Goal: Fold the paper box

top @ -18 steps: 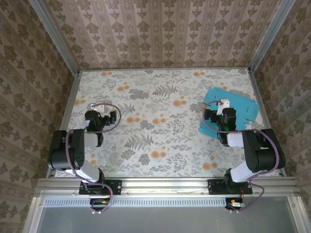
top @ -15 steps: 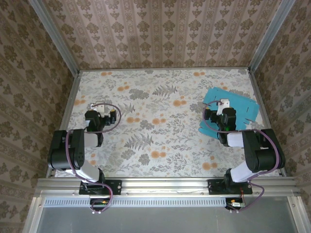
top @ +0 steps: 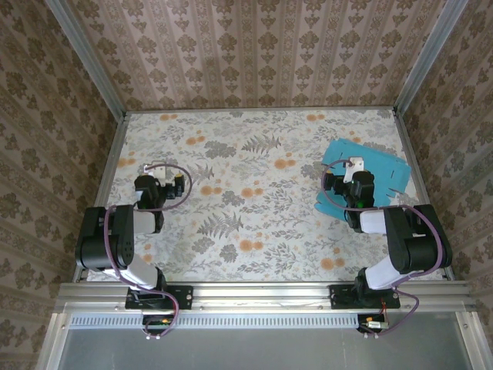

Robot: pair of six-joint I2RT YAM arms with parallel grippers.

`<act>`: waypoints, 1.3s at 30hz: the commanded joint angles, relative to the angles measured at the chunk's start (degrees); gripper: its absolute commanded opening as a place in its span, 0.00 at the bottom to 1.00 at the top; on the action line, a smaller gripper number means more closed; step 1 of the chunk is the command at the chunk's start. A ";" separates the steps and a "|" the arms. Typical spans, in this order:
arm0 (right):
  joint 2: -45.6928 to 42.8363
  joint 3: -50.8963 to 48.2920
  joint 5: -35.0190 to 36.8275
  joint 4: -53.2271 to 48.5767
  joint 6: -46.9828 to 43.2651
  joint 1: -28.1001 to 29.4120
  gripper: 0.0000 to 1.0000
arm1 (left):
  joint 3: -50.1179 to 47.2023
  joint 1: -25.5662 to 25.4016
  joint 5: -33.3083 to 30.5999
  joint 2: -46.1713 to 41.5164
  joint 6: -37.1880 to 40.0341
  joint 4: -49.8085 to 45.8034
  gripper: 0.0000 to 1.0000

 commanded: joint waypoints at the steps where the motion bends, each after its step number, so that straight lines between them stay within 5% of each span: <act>1: 0.06 1.02 -0.07 -0.11 -0.22 0.17 1.00 | 0.72 0.14 0.77 -0.24 0.92 1.68 1.00; 21: -2.10 -0.20 0.02 0.48 -0.16 0.19 1.00 | 0.12 -0.04 0.05 -1.58 1.10 1.72 1.00; 24: -7.24 0.94 0.92 -6.43 0.19 0.26 1.00 | 0.13 -1.21 -2.87 -6.58 1.18 -2.80 1.00; 30: -20.64 8.59 2.89 -31.80 7.01 1.20 1.00 | 6.12 -6.14 -7.16 -22.15 -3.88 -29.42 1.00; 35: -22.94 13.99 -1.37 -47.02 15.79 1.40 1.00 | 7.75 -10.30 -0.84 -29.83 -13.81 -40.80 1.00; 39: -19.88 17.28 3.44 -55.57 23.70 1.32 1.00 | 8.56 -14.70 3.24 -31.00 -20.68 -47.26 1.00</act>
